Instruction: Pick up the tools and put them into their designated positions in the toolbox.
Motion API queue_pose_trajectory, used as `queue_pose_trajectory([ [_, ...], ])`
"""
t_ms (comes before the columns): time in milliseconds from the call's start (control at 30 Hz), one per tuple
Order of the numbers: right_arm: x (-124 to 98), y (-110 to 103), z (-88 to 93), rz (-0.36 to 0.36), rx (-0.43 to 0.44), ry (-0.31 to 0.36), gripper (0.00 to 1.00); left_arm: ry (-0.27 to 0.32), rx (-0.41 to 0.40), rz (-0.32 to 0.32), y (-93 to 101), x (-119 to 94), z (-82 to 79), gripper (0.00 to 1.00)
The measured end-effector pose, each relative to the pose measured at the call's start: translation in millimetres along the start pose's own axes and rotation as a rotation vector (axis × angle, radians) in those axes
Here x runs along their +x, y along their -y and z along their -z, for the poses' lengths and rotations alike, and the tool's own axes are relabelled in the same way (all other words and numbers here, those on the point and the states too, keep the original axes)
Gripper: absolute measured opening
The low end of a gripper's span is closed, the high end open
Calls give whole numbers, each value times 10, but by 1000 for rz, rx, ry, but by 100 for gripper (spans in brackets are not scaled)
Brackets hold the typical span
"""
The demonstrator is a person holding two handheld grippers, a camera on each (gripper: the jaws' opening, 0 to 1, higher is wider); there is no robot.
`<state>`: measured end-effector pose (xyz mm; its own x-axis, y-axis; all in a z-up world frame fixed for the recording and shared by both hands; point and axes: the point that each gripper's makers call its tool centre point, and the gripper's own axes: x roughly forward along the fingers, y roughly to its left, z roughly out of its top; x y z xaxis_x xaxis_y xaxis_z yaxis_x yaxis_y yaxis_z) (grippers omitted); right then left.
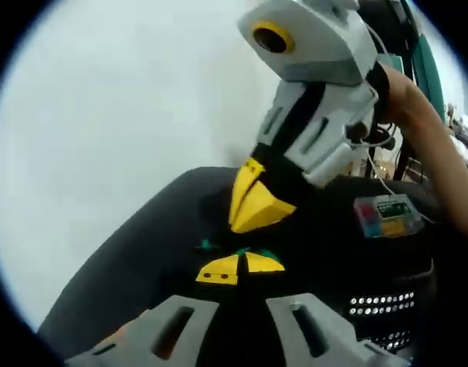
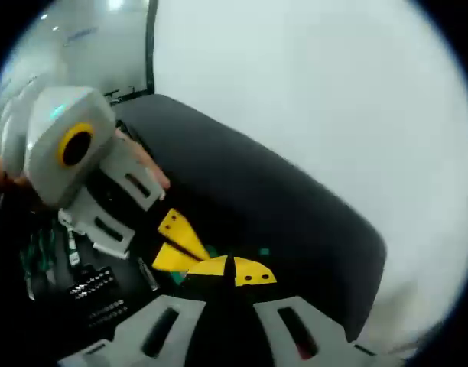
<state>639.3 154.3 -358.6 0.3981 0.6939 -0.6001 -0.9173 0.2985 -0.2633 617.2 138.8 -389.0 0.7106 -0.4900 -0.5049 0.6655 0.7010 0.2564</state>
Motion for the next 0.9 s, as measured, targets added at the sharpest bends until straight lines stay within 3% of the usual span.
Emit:
queue_pose_trajectory([
  [33,8,98,-38,64,-58,10,0,48,51,-44,1,-6,-40,0],
  [100,-19,271,-116,188,-66,20,0,69,132,-90,9,-20,-50,0],
  [200,-61,288,-263,271,-45,87,0,101,126,-100,18,-21,-34,0],
  [233,-67,270,-295,298,11,139,0,119,101,-86,12,-24,-34,0],
  [267,-53,249,-264,303,87,154,0,129,67,-72,12,-25,-31,0],
  [300,-29,244,-116,335,238,135,0,134,21,-61,1,-25,-25,0],
  [367,14,260,140,373,306,99,0,134,41,-65,3,-26,-28,0],
  [433,21,325,246,433,346,144,0,137,65,-80,15,-30,-30,0],
  [467,23,297,259,431,363,177,0,147,111,-96,12,-34,-39,0],
  [533,47,199,293,403,476,237,0,152,117,-98,26,-38,-27,0],
  [600,5,157,152,379,552,392,0,155,103,-92,6,-42,-35,0],
  [633,34,156,191,372,588,386,0,154,97,-88,7,-42,-35,0],
  [667,122,114,269,339,604,325,0,153,94,-86,11,-41,-35,0],
  [700,148,156,236,358,580,357,0,150,91,-84,14,-41,-33,0],
  [800,145,102,218,357,561,314,0,156,88,-79,9,-45,-23,0],
  [833,136,93,203,367,518,323,0,160,82,-74,4,-46,-20,0],
  [900,154,120,225,361,531,345,0,159,59,-59,6,-45,-17,0],
])
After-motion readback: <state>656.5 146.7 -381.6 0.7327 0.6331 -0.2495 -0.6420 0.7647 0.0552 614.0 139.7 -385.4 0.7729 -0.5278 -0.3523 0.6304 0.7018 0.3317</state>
